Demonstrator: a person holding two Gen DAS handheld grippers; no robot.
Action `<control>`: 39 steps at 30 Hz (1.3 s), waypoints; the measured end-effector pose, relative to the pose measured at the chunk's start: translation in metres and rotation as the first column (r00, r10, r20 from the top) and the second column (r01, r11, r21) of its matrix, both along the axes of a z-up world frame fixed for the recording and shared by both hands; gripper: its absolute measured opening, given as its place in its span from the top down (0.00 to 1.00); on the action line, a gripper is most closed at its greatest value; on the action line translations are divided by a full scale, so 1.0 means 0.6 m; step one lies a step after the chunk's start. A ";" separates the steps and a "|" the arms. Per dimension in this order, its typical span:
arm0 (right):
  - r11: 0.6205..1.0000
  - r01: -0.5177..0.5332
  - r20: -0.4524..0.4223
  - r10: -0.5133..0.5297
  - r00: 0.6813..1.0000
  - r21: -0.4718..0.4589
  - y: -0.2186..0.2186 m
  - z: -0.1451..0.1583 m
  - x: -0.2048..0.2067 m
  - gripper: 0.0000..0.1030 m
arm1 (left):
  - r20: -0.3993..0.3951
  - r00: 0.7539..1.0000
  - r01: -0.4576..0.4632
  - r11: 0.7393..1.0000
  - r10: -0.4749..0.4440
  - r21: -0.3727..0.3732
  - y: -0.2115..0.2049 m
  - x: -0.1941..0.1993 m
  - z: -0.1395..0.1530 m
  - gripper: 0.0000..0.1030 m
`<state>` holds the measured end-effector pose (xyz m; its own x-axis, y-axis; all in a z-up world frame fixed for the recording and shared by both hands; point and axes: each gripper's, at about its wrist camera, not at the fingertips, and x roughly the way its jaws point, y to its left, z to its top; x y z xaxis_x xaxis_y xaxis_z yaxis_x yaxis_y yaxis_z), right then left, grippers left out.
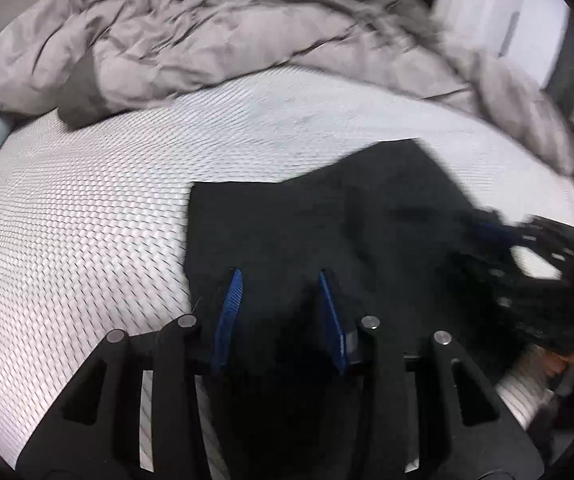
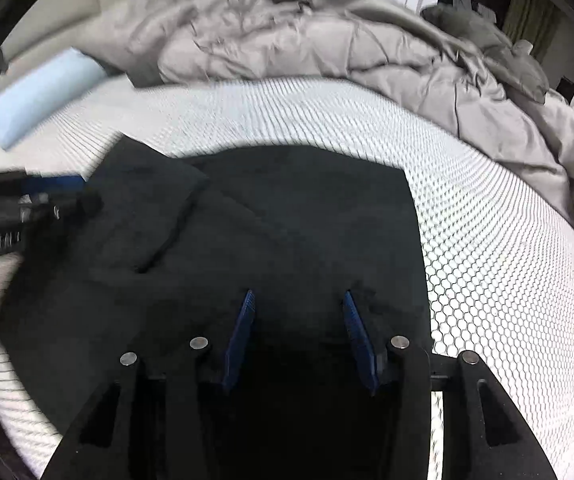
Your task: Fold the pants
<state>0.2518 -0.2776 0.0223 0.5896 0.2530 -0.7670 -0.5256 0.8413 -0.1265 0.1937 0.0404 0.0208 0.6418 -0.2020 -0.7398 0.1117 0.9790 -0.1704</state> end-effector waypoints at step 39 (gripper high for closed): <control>0.880 0.148 -0.340 0.017 0.940 0.452 -0.199 -0.054 0.023 0.31 | -0.131 0.991 -0.029 0.956 -0.010 -0.291 0.128 -0.111 -0.091 0.61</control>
<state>0.2658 -0.3971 -0.0103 0.3567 0.5970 -0.7186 -0.4086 0.7914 0.4547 0.1268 0.1173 -0.0340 0.5470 -0.4162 -0.7263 0.0610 0.8852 -0.4613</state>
